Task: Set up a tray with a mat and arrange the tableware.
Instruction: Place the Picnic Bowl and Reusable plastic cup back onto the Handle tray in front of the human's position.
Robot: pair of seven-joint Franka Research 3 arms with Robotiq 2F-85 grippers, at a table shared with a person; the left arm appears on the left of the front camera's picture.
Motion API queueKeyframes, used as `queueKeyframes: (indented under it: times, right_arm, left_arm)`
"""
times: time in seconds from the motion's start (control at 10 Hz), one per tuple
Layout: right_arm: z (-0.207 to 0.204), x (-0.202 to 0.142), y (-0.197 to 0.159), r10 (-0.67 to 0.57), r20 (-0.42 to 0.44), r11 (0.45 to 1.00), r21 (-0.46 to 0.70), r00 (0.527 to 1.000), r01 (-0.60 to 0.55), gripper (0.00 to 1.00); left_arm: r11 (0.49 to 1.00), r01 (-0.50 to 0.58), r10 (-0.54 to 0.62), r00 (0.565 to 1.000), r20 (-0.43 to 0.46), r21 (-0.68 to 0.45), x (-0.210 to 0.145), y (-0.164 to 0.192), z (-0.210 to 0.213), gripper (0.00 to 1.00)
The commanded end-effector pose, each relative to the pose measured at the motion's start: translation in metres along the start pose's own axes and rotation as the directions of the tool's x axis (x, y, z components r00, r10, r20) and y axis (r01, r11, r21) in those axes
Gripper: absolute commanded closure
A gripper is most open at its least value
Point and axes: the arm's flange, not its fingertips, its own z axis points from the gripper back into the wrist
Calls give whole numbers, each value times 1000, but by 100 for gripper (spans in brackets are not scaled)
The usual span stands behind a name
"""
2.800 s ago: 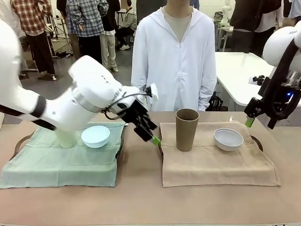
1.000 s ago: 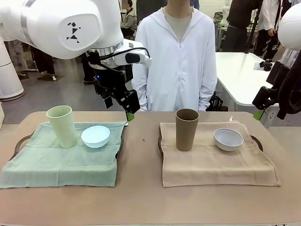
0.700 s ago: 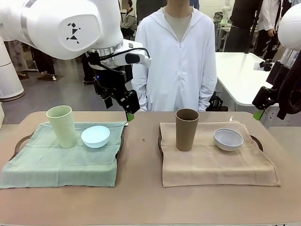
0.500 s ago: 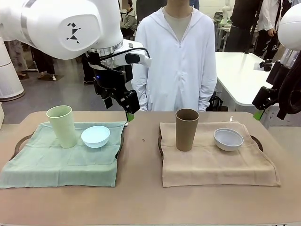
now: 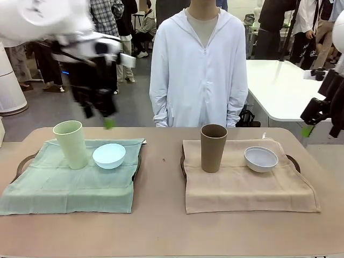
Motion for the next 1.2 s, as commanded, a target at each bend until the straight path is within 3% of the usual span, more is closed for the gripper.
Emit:
queueKeyframes:
  times: [0.0, 0.3, 0.6, 0.7, 0.8, 1.1]
  right_arm:
    - [3, -19, -10, -31, -1, 1000, 2, 1000, 31, 0]
    - [10, -41, -54, -89, 0, 989, 120, 996, 89, 0]
    - [20, -61, -109, -176, 24, 953, 254, 984, 165, 0]
    - [19, -57, -115, -153, 70, 963, 236, 986, 132, 0]
    - [15, -62, -100, -174, 14, 967, 192, 985, 168, 0]
    - [18, -76, -114, -176, 52, 962, 219, 983, 161, 0]
  left_arm:
    - [995, -11, 10, 1000, -12, -101, -49, 40, 18, 0]
    - [978, -54, 66, 996, 54, -201, -117, 91, 42, 0]
    - [964, -101, 156, 963, 219, -247, -176, 112, 38, 0]
    - [988, -103, 126, 967, 223, -114, -163, 87, 25, 0]
    - [964, -119, 154, 979, 136, -236, -167, 119, 53, 0]
    - [970, -117, 154, 974, 169, -211, -172, 112, 46, 0]
